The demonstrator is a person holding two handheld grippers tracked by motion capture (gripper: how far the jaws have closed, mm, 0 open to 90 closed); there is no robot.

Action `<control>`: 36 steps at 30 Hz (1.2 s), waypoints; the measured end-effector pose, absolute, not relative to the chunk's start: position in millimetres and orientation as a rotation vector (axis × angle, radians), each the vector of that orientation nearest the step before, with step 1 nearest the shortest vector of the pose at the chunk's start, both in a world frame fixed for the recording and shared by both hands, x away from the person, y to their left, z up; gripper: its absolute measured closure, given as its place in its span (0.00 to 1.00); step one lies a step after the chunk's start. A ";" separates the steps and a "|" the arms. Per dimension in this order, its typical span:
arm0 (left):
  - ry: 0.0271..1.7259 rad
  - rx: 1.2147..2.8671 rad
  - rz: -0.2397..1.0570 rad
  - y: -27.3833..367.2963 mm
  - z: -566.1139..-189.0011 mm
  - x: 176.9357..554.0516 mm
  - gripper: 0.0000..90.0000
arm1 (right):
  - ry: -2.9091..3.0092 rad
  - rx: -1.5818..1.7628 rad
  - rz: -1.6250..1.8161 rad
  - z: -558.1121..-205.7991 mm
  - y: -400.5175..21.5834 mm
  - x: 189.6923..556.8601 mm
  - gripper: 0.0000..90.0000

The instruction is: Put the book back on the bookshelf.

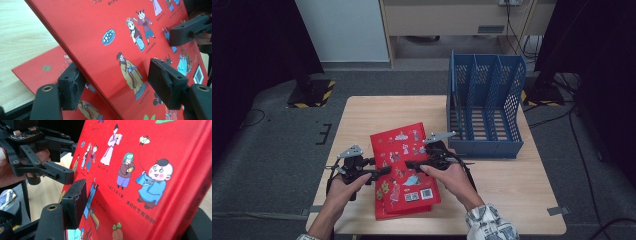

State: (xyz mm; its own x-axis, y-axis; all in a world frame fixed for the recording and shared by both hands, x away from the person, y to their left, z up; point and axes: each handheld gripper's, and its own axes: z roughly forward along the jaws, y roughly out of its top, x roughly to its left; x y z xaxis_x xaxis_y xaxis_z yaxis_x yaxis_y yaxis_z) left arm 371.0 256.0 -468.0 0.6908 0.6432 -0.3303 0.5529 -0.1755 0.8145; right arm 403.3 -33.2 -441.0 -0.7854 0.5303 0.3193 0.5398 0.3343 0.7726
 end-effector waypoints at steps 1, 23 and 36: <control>0.941 1.844 0.114 255.9 -466.1 371.7 0.34 | -2.559 -1.025 -1.489 -440.1 -33.4 404.1 0.41; 0.891 1.876 0.163 247.8 -431.0 406.9 0.44 | -2.493 -1.061 -1.571 -442.6 -38.4 430.4 0.43; 0.863 1.891 0.187 250.1 -418.4 424.6 0.46 | -2.489 -1.088 -1.637 -435.0 -36.7 438.1 0.47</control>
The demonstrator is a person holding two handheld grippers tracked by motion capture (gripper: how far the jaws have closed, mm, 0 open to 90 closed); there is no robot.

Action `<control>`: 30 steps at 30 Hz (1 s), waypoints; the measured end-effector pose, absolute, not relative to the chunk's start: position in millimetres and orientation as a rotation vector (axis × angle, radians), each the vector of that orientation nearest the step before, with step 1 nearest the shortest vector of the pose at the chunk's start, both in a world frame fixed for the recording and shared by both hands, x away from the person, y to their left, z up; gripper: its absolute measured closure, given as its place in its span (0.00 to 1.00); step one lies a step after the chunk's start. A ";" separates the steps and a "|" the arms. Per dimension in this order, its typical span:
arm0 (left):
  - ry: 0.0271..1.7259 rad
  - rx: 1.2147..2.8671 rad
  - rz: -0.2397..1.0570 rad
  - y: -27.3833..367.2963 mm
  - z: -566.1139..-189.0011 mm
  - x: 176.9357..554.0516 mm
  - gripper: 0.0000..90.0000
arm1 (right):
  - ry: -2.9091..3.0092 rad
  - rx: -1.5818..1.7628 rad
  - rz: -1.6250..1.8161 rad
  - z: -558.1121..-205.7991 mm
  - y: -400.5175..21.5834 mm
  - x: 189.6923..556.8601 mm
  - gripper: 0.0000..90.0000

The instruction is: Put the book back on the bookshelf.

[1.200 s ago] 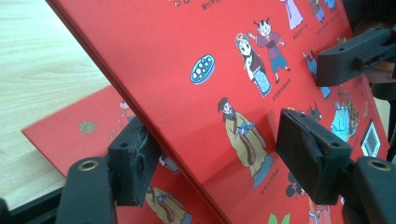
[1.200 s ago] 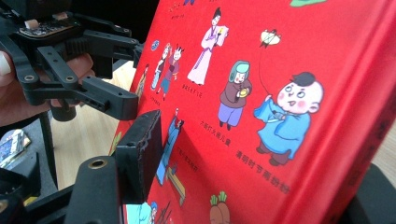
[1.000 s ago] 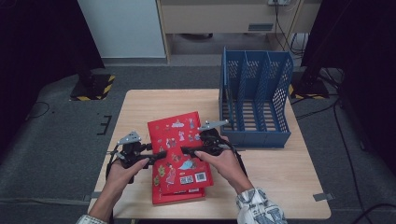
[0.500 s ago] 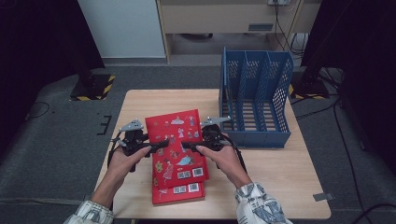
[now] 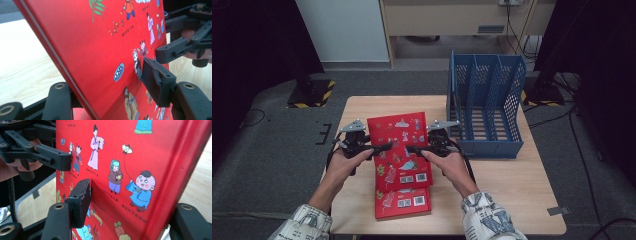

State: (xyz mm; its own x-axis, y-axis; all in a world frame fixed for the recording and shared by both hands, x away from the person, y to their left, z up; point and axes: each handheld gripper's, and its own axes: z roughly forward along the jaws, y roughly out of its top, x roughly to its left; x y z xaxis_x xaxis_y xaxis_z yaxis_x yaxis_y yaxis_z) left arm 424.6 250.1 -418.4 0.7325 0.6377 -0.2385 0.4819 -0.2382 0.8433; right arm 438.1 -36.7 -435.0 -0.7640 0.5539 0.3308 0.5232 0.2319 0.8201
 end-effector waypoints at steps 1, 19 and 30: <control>0.861 1.889 0.187 250.3 -417.6 426.6 0.46 | 2.437 1.071 1.605 -434.2 -36.5 439.0 0.47; 0.818 1.865 0.311 250.7 -398.3 423.8 0.45 | 2.346 0.986 1.572 -417.1 -29.7 432.9 0.52; 0.783 1.821 0.374 245.3 -396.0 397.2 0.39 | 2.328 0.877 1.544 -408.5 -32.1 406.0 0.55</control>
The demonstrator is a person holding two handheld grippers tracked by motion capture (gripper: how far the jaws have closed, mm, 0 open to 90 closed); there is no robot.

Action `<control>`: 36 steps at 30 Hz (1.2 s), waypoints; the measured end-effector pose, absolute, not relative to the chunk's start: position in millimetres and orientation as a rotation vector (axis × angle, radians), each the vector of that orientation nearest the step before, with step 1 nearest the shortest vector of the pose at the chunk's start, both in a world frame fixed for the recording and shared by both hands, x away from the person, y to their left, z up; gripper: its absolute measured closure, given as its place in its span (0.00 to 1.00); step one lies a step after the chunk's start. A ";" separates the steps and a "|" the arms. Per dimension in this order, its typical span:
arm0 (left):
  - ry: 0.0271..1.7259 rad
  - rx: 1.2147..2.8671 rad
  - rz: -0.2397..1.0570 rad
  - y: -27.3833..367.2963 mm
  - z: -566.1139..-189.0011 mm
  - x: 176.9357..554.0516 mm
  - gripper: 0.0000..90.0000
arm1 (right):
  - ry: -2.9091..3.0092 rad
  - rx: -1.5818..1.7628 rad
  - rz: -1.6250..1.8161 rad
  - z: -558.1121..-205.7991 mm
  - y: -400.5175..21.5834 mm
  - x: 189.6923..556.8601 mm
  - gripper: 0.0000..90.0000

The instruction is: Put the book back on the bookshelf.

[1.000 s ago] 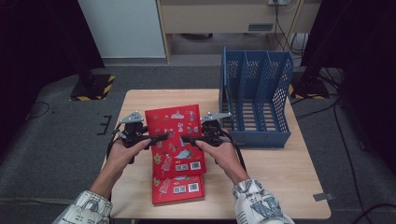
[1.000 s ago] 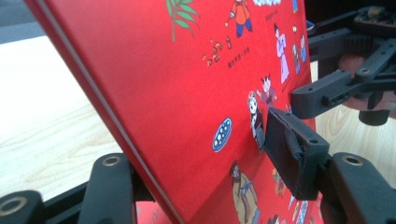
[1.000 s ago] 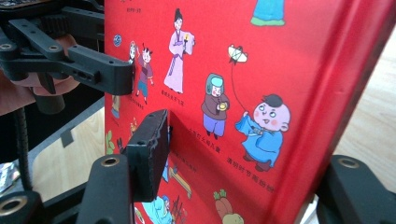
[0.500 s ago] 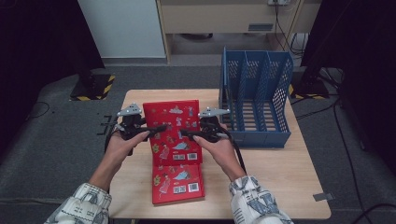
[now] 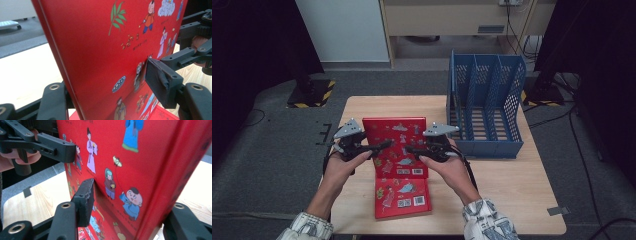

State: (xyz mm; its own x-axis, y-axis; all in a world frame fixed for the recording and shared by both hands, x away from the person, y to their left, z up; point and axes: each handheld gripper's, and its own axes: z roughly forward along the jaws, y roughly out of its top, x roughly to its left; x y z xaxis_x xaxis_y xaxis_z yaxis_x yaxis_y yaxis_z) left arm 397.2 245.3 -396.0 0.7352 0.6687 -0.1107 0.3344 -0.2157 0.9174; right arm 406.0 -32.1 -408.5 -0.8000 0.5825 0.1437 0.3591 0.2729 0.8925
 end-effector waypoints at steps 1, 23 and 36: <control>0.781 1.818 0.376 245.3 -396.0 395.7 0.39 | 2.328 0.876 1.546 -407.8 -32.3 404.5 0.55; 0.790 1.753 0.409 257.3 -406.8 374.1 0.42 | 2.334 0.811 1.571 -406.2 -37.6 386.1 0.64; 0.780 1.774 0.415 254.1 -403.1 390.1 0.37 | 2.307 0.811 1.559 -408.0 -37.0 387.2 0.69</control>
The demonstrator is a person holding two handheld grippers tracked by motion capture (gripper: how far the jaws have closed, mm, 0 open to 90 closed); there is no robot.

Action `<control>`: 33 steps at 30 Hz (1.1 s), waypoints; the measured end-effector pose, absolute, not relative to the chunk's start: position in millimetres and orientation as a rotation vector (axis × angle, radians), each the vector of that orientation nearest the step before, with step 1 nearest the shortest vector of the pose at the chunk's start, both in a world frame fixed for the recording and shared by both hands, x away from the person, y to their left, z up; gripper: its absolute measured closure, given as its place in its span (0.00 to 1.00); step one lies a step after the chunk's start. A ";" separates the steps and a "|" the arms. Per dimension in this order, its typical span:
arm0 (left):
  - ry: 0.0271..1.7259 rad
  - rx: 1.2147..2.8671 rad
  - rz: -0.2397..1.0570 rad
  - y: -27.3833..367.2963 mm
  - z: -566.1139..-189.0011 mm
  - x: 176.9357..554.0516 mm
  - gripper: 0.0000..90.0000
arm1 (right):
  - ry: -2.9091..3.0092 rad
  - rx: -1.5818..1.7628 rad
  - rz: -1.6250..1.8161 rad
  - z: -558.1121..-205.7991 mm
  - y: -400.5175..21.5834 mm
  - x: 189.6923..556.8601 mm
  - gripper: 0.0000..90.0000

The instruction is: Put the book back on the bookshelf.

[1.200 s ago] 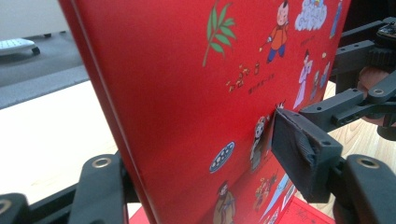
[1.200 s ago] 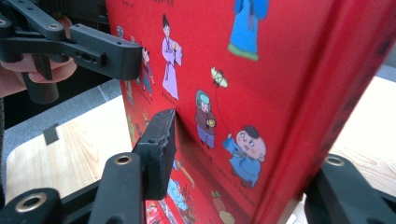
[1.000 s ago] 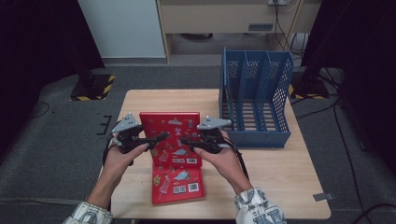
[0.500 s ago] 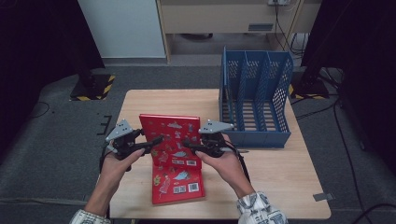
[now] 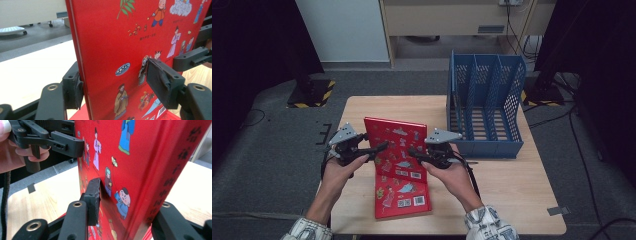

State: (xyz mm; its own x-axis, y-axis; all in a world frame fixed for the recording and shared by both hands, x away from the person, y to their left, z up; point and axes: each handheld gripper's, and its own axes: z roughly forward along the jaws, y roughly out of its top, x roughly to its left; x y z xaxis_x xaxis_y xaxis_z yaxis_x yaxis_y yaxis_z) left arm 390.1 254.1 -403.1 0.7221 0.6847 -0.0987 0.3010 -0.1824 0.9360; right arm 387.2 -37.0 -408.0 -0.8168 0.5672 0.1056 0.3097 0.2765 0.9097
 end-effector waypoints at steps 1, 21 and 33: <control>0.773 1.775 0.422 254.3 -402.9 390.4 0.37 | 2.303 0.804 1.557 -407.9 -36.7 386.9 0.69; 0.768 1.759 0.447 258.9 -416.9 375.2 0.35 | 2.315 0.638 1.671 -402.0 -35.3 374.8 0.62; 0.747 1.760 0.455 257.4 -416.7 373.1 0.32 | 2.281 0.585 1.742 -383.0 -27.3 376.9 0.67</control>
